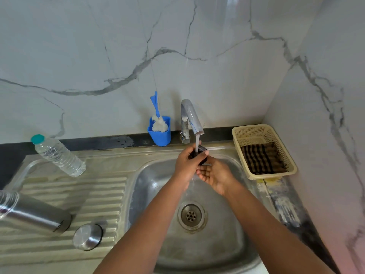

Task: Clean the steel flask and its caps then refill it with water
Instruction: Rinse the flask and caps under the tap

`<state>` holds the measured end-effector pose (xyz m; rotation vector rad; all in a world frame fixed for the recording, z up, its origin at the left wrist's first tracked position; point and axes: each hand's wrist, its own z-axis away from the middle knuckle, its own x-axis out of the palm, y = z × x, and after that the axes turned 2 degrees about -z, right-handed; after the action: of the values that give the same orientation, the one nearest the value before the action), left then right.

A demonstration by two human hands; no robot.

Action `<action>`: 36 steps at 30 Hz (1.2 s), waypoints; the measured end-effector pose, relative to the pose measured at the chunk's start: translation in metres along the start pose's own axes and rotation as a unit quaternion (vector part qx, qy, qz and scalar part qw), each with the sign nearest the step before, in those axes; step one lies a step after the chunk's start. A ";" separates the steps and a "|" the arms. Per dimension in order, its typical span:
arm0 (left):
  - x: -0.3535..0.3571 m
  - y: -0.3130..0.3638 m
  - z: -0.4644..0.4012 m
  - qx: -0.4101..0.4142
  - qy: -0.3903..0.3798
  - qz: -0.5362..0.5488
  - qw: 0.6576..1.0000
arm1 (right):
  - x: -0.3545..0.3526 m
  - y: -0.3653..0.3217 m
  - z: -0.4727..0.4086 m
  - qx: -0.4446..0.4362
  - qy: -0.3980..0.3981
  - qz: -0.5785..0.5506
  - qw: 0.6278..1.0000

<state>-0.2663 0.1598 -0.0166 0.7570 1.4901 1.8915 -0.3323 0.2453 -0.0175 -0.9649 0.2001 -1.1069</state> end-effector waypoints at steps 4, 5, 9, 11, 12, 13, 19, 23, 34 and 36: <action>-0.004 -0.007 -0.004 0.030 -0.007 -0.022 0.999 | -0.003 -0.001 -0.001 0.021 -0.005 -0.018 1.000; -0.004 -0.007 -0.004 0.047 0.001 -0.046 0.998 | -0.004 -0.001 -0.001 0.027 -0.009 -0.025 0.999; -0.006 -0.007 -0.006 0.097 0.023 -0.105 0.989 | -0.004 -0.002 -0.002 -0.001 -0.041 -0.028 0.999; -0.011 -0.008 -0.007 0.115 0.025 -0.106 0.987 | -0.004 0.000 -0.004 -0.030 -0.045 -0.017 0.998; -0.014 -0.009 -0.008 0.129 0.026 -0.117 0.984 | -0.003 0.000 -0.004 -0.047 -0.042 -0.006 0.998; -0.017 -0.011 -0.008 0.140 0.026 -0.130 0.981 | -0.002 0.001 -0.004 -0.065 -0.039 0.007 0.997; -0.027 -0.018 -0.007 0.050 0.068 -0.045 0.995 | 0.004 -0.005 -0.003 -0.204 -0.009 0.167 0.965; -0.023 -0.012 -0.002 -0.030 0.035 0.143 0.989 | 0.005 -0.009 -0.008 -0.251 0.012 0.241 0.937; -0.005 -0.003 -0.005 -0.118 0.033 0.225 0.967 | 0.005 -0.009 -0.006 -0.313 0.017 0.297 0.902; -0.004 -0.004 -0.003 -0.119 0.023 0.217 0.969 | 0.009 -0.014 -0.004 -0.275 0.066 0.334 0.899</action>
<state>-0.2654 0.1558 -0.0214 0.9892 1.1554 2.3729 -0.3399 0.2338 -0.0065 -1.1882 0.9260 -0.4685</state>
